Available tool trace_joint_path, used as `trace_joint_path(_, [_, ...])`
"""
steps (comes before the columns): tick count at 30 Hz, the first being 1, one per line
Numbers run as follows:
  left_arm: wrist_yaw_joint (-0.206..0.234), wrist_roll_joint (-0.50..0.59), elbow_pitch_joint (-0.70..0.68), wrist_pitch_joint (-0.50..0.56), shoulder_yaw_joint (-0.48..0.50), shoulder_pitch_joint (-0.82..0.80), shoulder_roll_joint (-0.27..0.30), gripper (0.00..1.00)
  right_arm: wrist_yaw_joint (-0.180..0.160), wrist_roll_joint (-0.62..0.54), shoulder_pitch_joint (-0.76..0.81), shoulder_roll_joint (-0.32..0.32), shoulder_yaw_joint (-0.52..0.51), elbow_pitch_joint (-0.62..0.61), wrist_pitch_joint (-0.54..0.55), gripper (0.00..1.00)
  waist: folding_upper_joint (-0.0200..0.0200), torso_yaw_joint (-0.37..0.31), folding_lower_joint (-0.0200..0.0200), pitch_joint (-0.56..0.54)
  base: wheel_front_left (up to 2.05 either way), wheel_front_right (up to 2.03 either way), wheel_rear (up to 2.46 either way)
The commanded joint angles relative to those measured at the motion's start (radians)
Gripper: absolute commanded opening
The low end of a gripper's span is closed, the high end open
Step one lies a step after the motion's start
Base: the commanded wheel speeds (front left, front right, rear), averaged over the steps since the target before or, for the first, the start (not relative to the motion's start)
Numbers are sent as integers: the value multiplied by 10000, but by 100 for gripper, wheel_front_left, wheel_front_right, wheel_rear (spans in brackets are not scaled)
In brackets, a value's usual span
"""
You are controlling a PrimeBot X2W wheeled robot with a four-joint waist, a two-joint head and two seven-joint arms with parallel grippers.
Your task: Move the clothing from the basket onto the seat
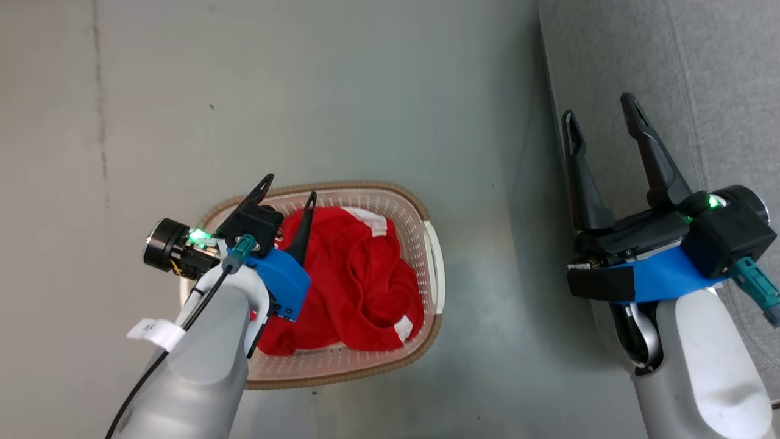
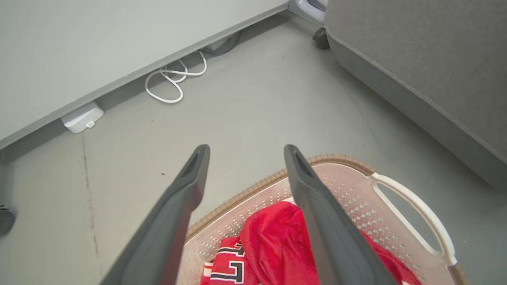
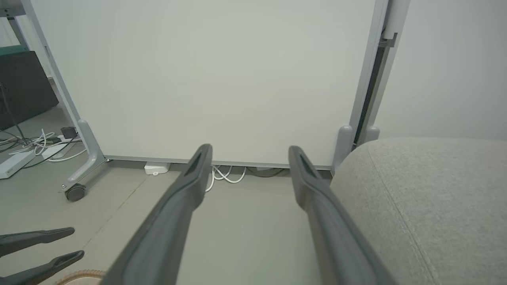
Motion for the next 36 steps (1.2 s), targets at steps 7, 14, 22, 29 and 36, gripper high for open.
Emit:
trace_joint_path(7, [-150,-260,2344,255,-456,-1271,-61,100,19,42,-640,-33,14,-265,-37,100,0,-506,-2,1627,0,0,0])
trace_joint_path(14, [-148,-697,3530,1158,-967,-2043,-75,100,19,43,-1059,-23,144,-492,-38,100,0,-712,-2,2429,0,0,0])
trace_joint_path(22, [-139,-1500,3810,1959,-1097,-2547,183,100,19,10,-1175,-162,98,-713,-38,100,0,-755,-2,3158,0,0,0])
trace_joint_path(29, [-140,-1734,3889,2271,-1212,-2777,482,100,19,14,-1214,-175,175,-915,-38,100,0,-778,-2,3623,0,0,0])
trace_joint_path(36, [-141,-1907,3913,2471,-1235,-2977,419,100,17,66,-1278,-217,285,-1056,-38,100,0,-812,-2,3973,0,0,0])
